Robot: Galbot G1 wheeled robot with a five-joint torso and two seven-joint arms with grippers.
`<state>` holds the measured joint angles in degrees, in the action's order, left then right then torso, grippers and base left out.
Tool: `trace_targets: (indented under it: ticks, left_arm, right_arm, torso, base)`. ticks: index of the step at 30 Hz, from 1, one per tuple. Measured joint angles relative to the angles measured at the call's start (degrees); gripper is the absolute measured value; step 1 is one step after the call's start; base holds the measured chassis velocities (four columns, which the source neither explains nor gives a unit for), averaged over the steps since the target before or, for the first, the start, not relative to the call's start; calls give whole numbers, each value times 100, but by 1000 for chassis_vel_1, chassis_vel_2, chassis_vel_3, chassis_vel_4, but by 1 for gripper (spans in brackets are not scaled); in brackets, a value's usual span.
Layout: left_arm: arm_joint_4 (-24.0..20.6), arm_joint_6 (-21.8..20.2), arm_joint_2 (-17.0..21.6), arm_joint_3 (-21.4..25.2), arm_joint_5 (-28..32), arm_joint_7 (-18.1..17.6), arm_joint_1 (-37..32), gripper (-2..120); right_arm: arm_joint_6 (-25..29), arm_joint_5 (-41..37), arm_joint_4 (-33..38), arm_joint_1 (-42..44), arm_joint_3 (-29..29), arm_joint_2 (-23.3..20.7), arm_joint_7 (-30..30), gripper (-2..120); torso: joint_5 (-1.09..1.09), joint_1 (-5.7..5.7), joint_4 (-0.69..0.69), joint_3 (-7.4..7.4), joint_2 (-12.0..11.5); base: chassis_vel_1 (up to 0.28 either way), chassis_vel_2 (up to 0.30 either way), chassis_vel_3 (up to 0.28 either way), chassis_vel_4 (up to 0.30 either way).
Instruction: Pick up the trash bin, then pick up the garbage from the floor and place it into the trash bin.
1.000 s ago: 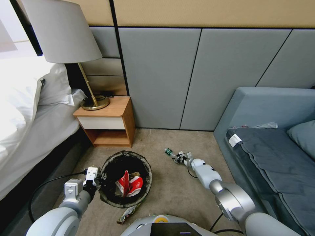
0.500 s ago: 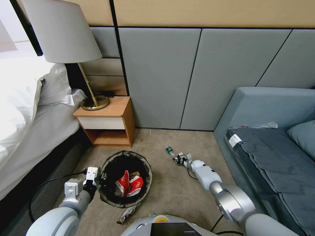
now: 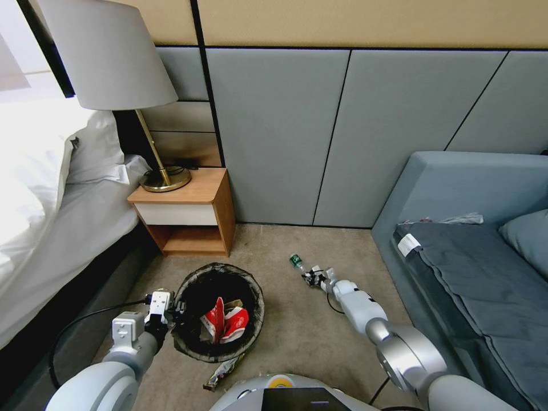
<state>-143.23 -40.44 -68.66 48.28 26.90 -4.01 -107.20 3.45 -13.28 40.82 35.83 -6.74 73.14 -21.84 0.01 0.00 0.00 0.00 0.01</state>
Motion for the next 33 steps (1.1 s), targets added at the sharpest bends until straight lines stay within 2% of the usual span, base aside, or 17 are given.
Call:
trace_targets:
  ticks: [1, 3, 5, 6, 8, 9, 11, 12, 13, 17, 18, 21, 22, 26, 27, 31, 33]
  left_arm:
    - [0, 0, 0, 0, 0, 0, 0, 2]
    - [0, 10, 11, 5, 0, 0, 0, 2]
    - [0, 11, 17, 7, 1, 0, 0, 2]
    - [0, 13, 32, 9, 1, 0, -2, 2]
    - [0, 13, 54, 8, 4, -1, 1, 2]
    - [0, 13, 54, 8, 4, -1, 1, 2]
    - [0, 13, 62, -10, 7, -2, 6, 2]
    - [0, 13, 68, -17, 9, -1, 8, 2]
    - [0, 13, 68, -17, 9, -1, 8, 2]
    - [0, 7, 121, -25, 20, -2, 19, 2]
    - [0, 7, 121, -25, 20, -2, 19, 2]
    - [0, -2, 158, -43, 46, -2, 42, 2]
    - [0, -2, 158, -43, 46, -2, 42, 2]
    - [0, -5, 193, -58, 74, -3, 55, 2]
    - [0, -5, 193, -58, 74, -3, 55, 2]
    - [0, -6, 216, -47, 103, -12, 54, 2]
    - [0, -6, 236, -52, 121, -40, 74, 2]
  right_arm:
    - [0, 0, 0, 0, 0, 0, 0, 30]
    - [-92, -100, 894, 285, -145, -253, 133, 30]
    - [-134, -160, 1190, 381, -196, -360, 180, 30]
    - [-242, -327, 1730, 576, -273, -619, 262, 30]
    - [-470, -626, 2593, 919, -406, -1063, 359, 30]
    - [-470, -626, 2593, 919, -406, -1063, 359, 30]
    - [-763, -979, 3633, 1360, -626, -1498, 465, 30]
    - [-858, -1089, 3957, 1509, -712, -1623, 502, 30]
    - [-858, -1089, 3957, 1509, -712, -1623, 502, 30]
    - [-1251, -1495, 5743, 2245, -1341, -2114, 640, 30]
    - [-1251, -1495, 5743, 2245, -1341, -2114, 640, 30]
    - [-1487, -1761, 6784, 2639, -1708, -2316, 763, 30]
    - [-1487, -1761, 6784, 2639, -1708, -2316, 763, 30]
    - [-1787, -2105, 7922, 2931, -1900, -2496, 967, 30]
    - [-1787, -2105, 7922, 2931, -1900, -2496, 967, 30]
    - [-2062, -2417, 8688, 2996, -1746, -2668, 1206, 30]
    - [-2237, -2545, 9041, 2915, -1427, -2844, 1347, 30]
  torso:
    - [0, 0, 0, 0, 0]
    - [0, 0, 0, 0, 0]
    - [1, 0, 2, 0, 0]
    - [1, 0, 4, 0, 0]
    - [-1, 0, -2, 0, 0]
    - [-1, 0, -2, 0, 0]
    - [-1, 0, -5, 0, 0]
    - [0, 0, -4, 0, 0]
    - [0, 0, -4, 0, 0]
    - [-2, 0, 1, 0, 0]
    - [-2, 0, 1, 0, 0]
    - [-1, 0, -1, 0, 0]
    - [-1, 0, -1, 0, 0]
    - [-2, 0, 0, 0, 0]
    - [-2, 0, 0, 0, 0]
    - [-2, 0, 0, 0, 0]
    - [-1, 0, 0, 0, 0]
  base:
    - [0, 0, 0, 0]
    - [0, 0, 0, 0]
    - [0, 0, 0, 0]
    - [0, 0, 0, 0]
    - [0, 0, 0, 0]
    - [0, 0, 0, 0]
    - [0, 0, 0, 0]
    - [0, 0, 0, 0]
    - [0, 0, 0, 0]
    - [0, 0, 0, 0]
    - [0, 0, 0, 0]
    - [0, 0, 0, 0]
    - [0, 0, 0, 0]
    - [0, 0, 0, 0]
    - [0, 0, 0, 0]
    - [0, 0, 0, 0]
    - [0, 0, 0, 0]
